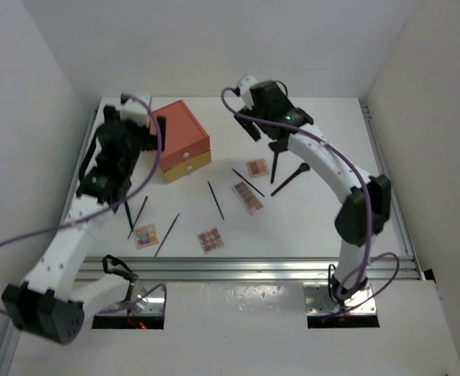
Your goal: Organize the makeup
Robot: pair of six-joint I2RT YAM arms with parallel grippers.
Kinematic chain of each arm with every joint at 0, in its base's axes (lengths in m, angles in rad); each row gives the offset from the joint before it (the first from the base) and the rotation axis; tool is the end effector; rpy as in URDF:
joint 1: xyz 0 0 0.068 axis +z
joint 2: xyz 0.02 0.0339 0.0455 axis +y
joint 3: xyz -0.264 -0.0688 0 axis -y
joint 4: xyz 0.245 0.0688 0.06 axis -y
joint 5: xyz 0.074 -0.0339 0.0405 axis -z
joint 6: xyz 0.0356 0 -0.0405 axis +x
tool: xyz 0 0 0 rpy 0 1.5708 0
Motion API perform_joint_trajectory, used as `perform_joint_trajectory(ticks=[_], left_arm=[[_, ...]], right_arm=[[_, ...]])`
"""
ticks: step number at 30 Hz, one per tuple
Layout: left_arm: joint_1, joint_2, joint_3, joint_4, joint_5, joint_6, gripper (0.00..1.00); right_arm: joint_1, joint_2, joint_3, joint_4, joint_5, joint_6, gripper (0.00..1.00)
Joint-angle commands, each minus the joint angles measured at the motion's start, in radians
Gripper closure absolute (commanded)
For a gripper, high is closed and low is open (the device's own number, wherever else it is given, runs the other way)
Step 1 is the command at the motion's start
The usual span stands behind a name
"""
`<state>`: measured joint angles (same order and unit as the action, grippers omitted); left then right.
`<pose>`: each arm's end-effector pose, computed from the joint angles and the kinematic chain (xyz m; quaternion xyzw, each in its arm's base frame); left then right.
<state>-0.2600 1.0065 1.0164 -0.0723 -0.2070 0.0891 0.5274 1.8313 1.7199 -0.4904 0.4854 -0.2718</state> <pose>0.2259 -0.0525 0.3922 0.0562 0.7262 0.0169 0.6850 0.3757 0.1996 0.3413 -0.2311 0.8349 -0.1533 0.4755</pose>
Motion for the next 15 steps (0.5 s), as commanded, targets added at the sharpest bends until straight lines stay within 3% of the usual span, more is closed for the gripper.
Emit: perform_joint_trajectory(ticks=[1, 2, 3, 6, 7, 12, 15], left_arm=[[0.014, 0.199, 0.256, -0.388, 0.122, -0.052, 0.07], [0.027, 0.281, 0.362, -0.423, 0.174, -0.052, 0.11], [0.040, 0.317, 0.405, -0.466, 0.213, -0.069, 0.14], [0.094, 0.446, 0.531, -0.501, 0.290, -0.115, 0.28], [0.105, 0.473, 0.554, -0.501, 0.299, -0.115, 0.34], [0.149, 0.615, 0.660, -0.501, 0.276, -0.092, 0.34], [0.162, 0.694, 0.682, -0.477, 0.316, -0.092, 0.40]], right_arm=[[0.010, 0.075, 0.220, -0.359, -0.262, 0.133, 0.00], [0.002, 0.092, 0.234, -0.279, -0.460, 0.211, 0.04], [-0.001, 0.095, 0.225, -0.242, -0.526, 0.309, 0.14], [0.009, 0.100, 0.113, 0.020, -0.746, 0.498, 0.26], [0.019, 0.108, 0.092, 0.065, -0.754, 0.552, 0.29], [0.143, 0.203, 0.084, 0.188, -0.621, 0.562, 0.32], [0.190, 0.241, 0.057, 0.312, -0.565, 0.579, 0.32]])
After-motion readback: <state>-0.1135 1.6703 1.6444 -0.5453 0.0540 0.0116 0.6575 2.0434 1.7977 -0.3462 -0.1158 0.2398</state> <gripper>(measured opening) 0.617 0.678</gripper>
